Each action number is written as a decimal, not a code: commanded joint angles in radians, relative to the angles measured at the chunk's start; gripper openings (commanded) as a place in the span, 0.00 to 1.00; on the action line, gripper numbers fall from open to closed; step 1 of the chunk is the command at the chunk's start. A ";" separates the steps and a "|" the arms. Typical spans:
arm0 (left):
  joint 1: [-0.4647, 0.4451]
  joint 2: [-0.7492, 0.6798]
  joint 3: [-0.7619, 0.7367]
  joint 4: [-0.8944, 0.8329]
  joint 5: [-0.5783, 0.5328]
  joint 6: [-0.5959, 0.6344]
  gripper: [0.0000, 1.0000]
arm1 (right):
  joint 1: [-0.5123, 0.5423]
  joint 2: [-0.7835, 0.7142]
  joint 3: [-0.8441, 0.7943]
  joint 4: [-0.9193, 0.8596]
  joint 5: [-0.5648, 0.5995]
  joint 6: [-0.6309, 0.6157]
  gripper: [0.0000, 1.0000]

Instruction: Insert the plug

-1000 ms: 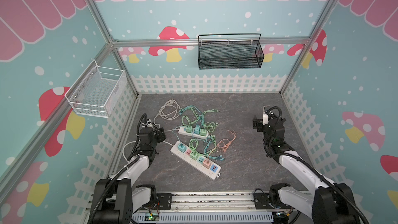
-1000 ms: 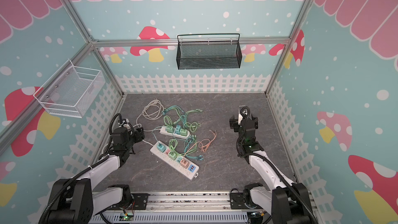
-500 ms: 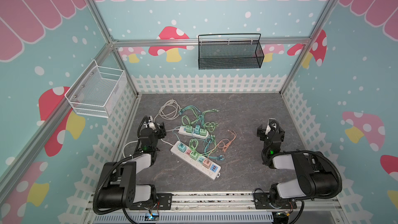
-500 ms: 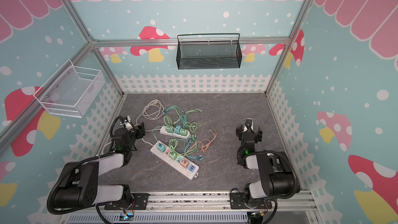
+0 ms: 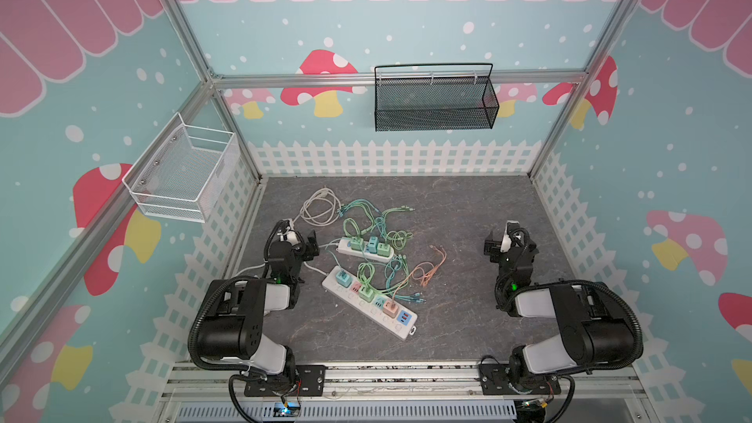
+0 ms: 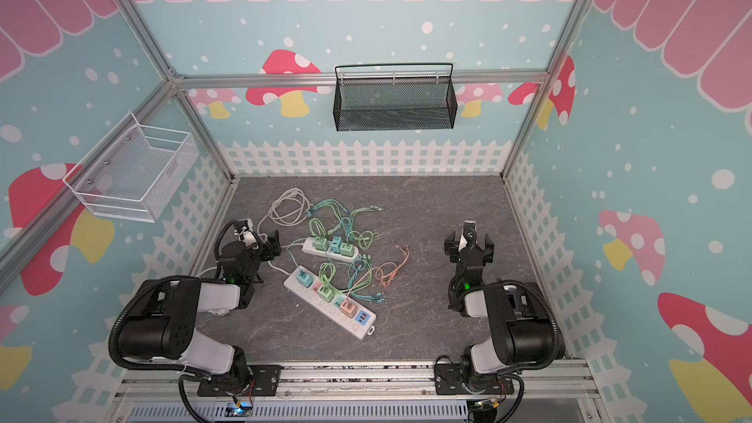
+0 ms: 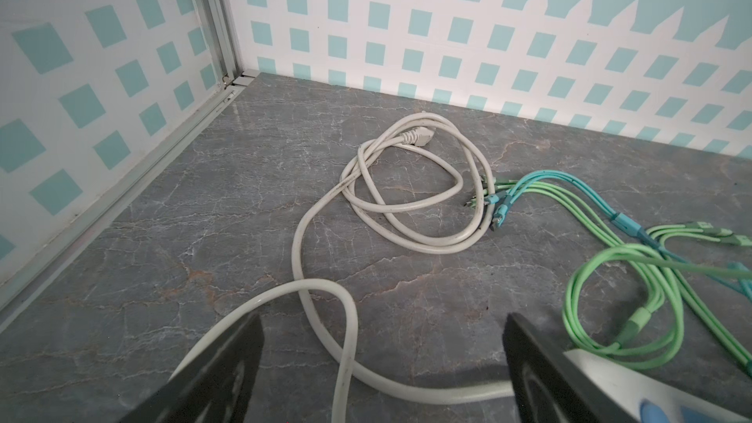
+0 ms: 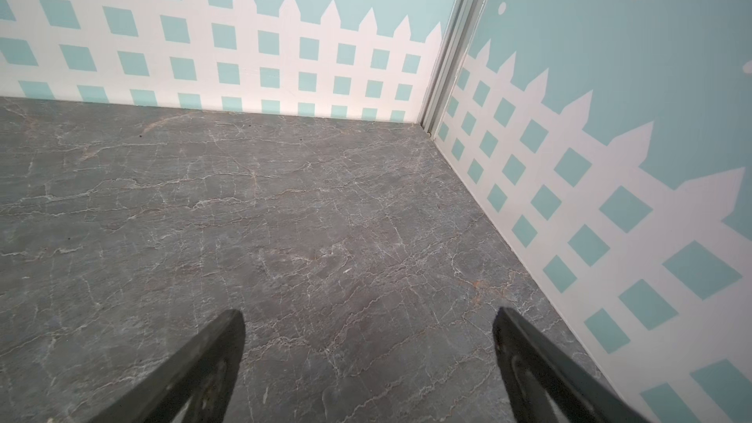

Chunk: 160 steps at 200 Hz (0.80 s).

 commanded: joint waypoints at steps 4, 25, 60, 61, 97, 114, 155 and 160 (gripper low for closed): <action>-0.004 0.002 0.025 0.012 -0.009 0.021 1.00 | -0.016 0.005 0.014 0.022 -0.051 -0.013 0.98; -0.003 0.004 0.025 0.011 -0.010 0.022 1.00 | -0.025 0.002 0.000 0.041 -0.095 -0.019 0.98; -0.004 0.004 0.026 0.012 -0.011 0.022 1.00 | -0.047 0.040 -0.074 0.206 -0.192 -0.038 0.98; -0.004 0.004 0.027 0.012 -0.010 0.022 1.00 | -0.047 0.035 -0.071 0.191 -0.192 -0.036 0.98; -0.005 0.002 0.024 0.014 -0.011 0.023 0.99 | -0.051 0.045 -0.072 0.212 -0.200 -0.035 0.98; -0.009 -0.001 0.020 0.019 -0.014 0.026 1.00 | -0.051 0.036 -0.066 0.185 -0.199 -0.032 0.98; -0.011 0.000 0.022 0.014 -0.020 0.027 1.00 | -0.051 0.036 -0.068 0.190 -0.199 -0.033 0.98; -0.011 -0.001 0.024 0.012 -0.020 0.028 1.00 | -0.052 0.037 -0.068 0.190 -0.200 -0.033 0.98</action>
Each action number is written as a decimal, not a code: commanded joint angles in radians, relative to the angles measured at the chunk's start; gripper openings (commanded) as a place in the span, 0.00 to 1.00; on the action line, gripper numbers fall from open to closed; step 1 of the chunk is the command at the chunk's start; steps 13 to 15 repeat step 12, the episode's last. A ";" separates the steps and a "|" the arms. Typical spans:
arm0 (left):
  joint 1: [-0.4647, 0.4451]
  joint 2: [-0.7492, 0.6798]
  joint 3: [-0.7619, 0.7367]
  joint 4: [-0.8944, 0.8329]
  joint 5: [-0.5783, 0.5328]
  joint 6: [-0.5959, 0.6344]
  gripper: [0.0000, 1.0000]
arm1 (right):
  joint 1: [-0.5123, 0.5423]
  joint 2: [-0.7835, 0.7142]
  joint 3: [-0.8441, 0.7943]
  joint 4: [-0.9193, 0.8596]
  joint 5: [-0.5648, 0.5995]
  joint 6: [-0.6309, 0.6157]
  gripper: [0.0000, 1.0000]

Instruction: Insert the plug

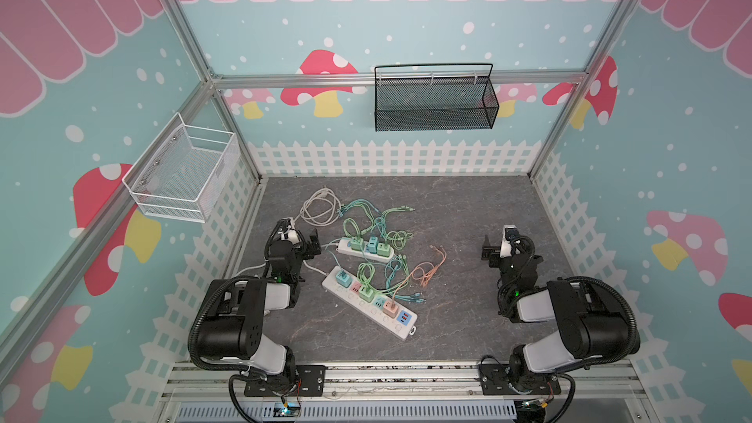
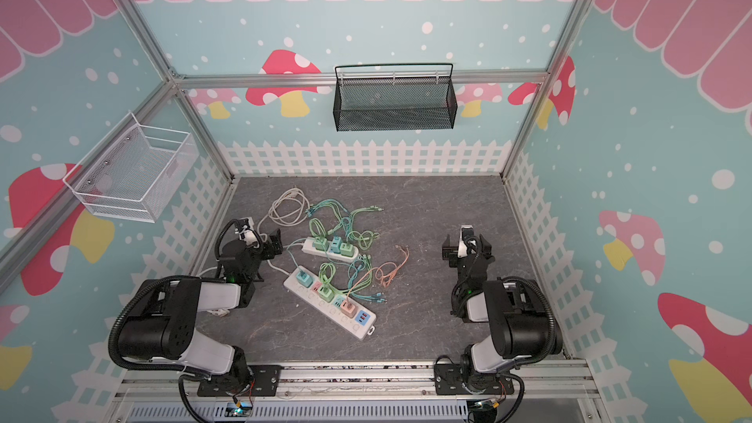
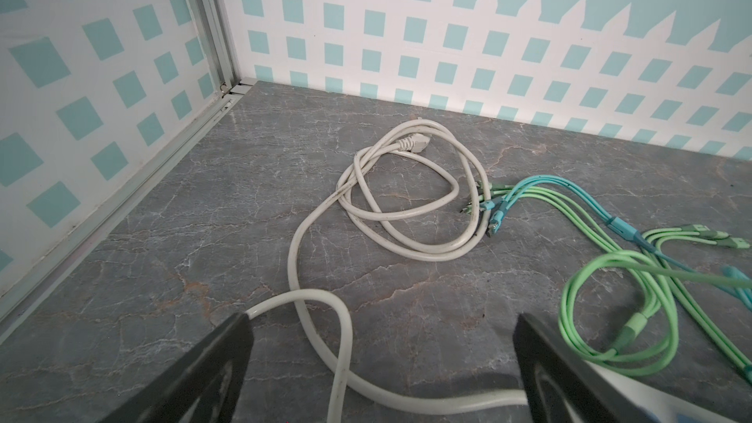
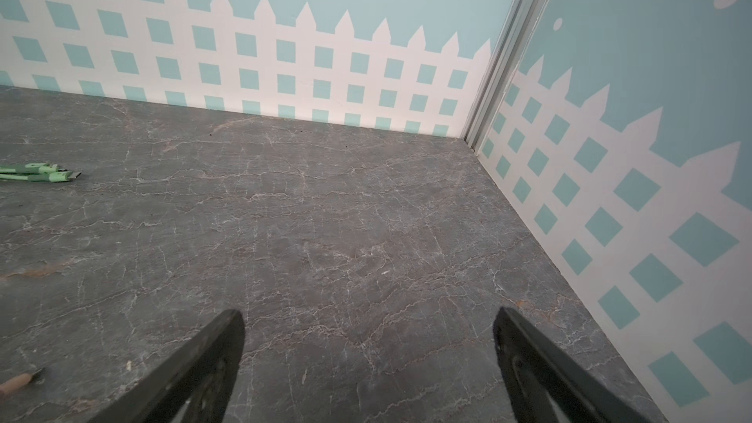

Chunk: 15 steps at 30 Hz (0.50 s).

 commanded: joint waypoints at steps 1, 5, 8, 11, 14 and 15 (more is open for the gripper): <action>-0.005 -0.001 0.014 0.013 -0.016 0.021 1.00 | -0.006 0.002 -0.001 0.046 -0.010 -0.015 0.98; -0.006 0.000 0.014 0.013 -0.018 0.021 1.00 | -0.005 0.001 -0.002 0.047 -0.010 -0.016 0.98; -0.008 0.002 0.019 0.003 -0.023 0.021 1.00 | -0.005 0.001 -0.002 0.046 -0.010 -0.015 0.98; -0.014 0.001 0.025 -0.007 -0.035 0.024 1.00 | -0.005 0.001 -0.001 0.047 -0.009 -0.015 0.98; -0.014 0.002 0.025 -0.004 -0.035 0.026 1.00 | -0.006 0.000 -0.002 0.046 -0.009 -0.015 0.98; -0.014 0.002 0.025 -0.004 -0.035 0.026 1.00 | -0.006 0.000 -0.002 0.046 -0.009 -0.015 0.98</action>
